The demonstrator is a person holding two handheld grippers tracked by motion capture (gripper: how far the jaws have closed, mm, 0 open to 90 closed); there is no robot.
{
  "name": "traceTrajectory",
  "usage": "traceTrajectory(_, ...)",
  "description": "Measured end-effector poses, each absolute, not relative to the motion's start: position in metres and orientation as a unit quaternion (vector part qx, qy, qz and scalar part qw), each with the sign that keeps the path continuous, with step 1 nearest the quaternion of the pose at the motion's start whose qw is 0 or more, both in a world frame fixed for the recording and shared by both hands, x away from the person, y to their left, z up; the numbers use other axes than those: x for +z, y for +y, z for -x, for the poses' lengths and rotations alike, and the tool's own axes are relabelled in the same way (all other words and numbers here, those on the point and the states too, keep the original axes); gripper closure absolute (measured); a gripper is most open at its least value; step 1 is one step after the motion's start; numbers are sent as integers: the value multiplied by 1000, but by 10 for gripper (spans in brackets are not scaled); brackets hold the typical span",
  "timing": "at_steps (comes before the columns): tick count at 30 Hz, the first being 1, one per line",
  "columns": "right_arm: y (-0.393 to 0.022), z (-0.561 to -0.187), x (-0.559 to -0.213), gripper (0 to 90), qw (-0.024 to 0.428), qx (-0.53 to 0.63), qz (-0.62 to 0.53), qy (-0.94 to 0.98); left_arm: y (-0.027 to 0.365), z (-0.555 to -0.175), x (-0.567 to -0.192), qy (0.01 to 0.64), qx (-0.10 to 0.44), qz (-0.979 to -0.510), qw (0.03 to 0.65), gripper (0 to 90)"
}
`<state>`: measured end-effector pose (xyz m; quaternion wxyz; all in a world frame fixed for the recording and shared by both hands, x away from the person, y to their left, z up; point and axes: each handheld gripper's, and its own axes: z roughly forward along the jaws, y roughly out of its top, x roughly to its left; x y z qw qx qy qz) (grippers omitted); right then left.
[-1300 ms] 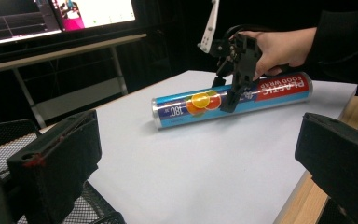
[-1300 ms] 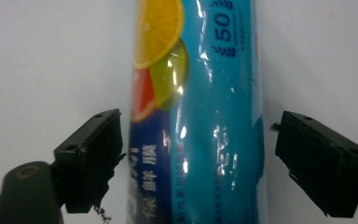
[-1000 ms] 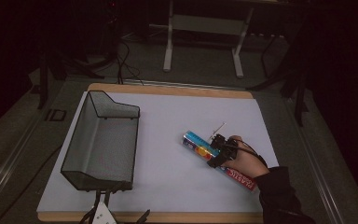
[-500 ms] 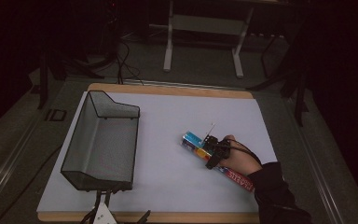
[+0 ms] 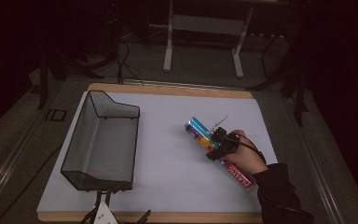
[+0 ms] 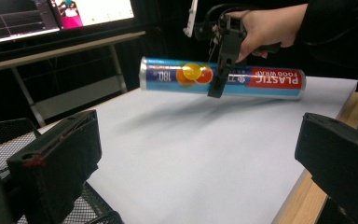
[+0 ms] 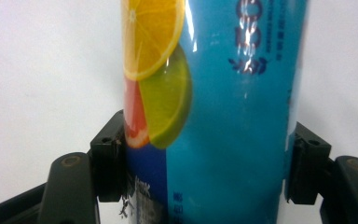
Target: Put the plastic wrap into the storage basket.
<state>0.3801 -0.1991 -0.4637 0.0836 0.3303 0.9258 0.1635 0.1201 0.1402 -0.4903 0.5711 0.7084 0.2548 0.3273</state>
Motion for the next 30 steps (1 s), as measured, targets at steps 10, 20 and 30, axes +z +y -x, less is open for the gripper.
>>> traceTrajectory(10, -192, -381, -440, 320, 110, 207, -331, 914, 141, -119, -490, 255, 329, -706, 572, 8)
traceTrajectory(20, -182, -378, -409, 320, 148, 255, -327, 898, 141, -119, -490, 254, 329, -707, 573, 8)
traceTrajectory(30, -161, -378, -381, 320, 152, 303, -321, 884, 142, -119, -489, 254, 329, -705, 574, 8)
